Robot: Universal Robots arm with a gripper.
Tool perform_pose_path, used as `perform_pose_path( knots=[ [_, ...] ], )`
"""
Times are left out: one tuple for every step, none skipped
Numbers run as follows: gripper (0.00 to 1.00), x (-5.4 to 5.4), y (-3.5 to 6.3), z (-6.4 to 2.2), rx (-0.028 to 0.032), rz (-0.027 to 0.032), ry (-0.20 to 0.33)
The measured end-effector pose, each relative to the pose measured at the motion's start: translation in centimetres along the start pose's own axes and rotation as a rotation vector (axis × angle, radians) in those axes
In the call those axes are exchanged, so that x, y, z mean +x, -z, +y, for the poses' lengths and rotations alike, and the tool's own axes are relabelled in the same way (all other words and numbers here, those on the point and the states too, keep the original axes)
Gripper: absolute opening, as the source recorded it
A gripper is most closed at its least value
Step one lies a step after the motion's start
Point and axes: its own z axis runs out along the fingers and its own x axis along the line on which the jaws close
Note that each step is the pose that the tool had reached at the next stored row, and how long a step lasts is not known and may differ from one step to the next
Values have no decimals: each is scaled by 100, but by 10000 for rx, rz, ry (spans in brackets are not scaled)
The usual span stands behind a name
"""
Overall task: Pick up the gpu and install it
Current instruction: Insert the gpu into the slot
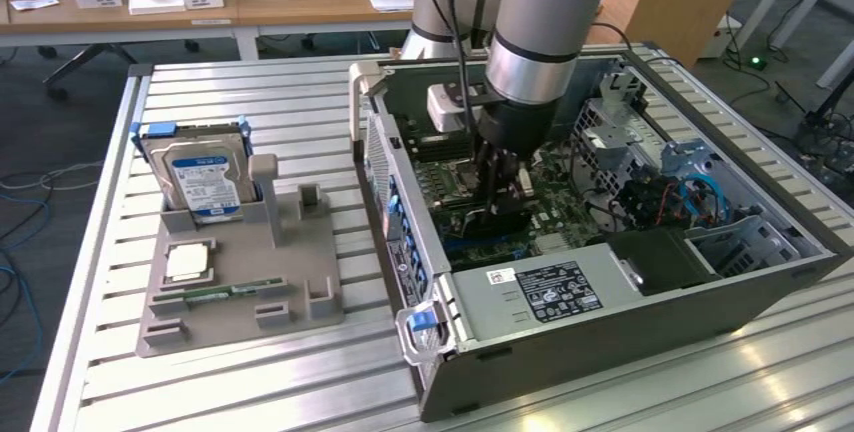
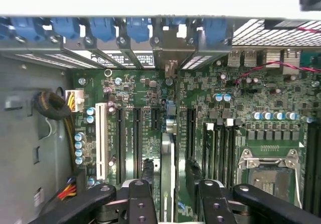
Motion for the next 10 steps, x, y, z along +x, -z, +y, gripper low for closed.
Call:
perform_pose_path(
  knots=[
    [40,0,26,0,0,0,0],
    [40,0,53,0,-1,2,0],
    [40,0,80,0,-1,1,0],
    [40,0,108,-1,-1,0,0],
    [40,0,134,-1,-1,0,0],
    [40,0,159,-1,-1,1,0],
    [40,0,180,-1,-1,0,0],
    [40,0,199,-1,0,0,0],
    [40,0,219,-2,0,1,0],
    [40,0,240,-2,0,1,0]
  ],
)
